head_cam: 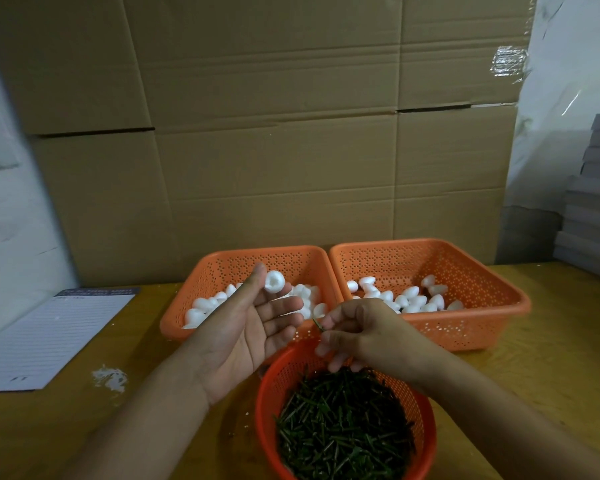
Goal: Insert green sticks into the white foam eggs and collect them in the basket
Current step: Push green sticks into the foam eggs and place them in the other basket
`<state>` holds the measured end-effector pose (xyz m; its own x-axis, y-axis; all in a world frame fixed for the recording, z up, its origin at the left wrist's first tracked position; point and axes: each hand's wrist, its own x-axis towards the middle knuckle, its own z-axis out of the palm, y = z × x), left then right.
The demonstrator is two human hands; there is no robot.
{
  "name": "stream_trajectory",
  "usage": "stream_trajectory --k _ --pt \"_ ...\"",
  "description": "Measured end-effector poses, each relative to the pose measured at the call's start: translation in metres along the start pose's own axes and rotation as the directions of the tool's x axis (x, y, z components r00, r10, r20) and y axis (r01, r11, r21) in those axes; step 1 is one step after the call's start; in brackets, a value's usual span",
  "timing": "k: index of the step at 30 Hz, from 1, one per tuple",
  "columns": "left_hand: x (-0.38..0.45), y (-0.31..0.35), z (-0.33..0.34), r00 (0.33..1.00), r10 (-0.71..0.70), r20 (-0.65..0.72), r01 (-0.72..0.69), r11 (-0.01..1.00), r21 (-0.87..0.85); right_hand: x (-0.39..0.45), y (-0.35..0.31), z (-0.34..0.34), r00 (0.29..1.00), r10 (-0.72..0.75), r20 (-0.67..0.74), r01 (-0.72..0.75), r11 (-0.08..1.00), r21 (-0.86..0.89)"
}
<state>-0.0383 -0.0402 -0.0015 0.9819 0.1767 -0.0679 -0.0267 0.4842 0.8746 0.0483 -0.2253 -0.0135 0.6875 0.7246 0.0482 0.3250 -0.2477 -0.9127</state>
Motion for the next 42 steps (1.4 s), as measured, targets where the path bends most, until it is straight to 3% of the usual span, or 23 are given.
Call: stream_trajectory --k 4,10,23,42 --pt "-0.002 0.0 0.0 0.998 0.048 0.032 -0.047 0.999 -0.022 0.002 0.002 -0.001 1.0 -0.005 -0.003 0.005 1.0 0.017" --pt "-0.005 -0.001 0.002 0.989 0.118 0.084 -0.124 0.989 0.075 0.002 0.001 -0.001 0.996 -0.073 -0.058 0.076 0.995 0.063" --pt "-0.008 -0.001 0.004 0.987 0.107 0.121 -0.128 0.976 0.176 -0.003 -0.011 0.009 0.924 -0.257 -0.284 0.296 0.95 0.101" --pt "-0.004 -0.011 0.001 0.992 0.093 0.083 -0.11 0.964 0.243 -0.005 -0.013 0.011 0.905 -0.226 -0.361 0.284 0.952 0.115"
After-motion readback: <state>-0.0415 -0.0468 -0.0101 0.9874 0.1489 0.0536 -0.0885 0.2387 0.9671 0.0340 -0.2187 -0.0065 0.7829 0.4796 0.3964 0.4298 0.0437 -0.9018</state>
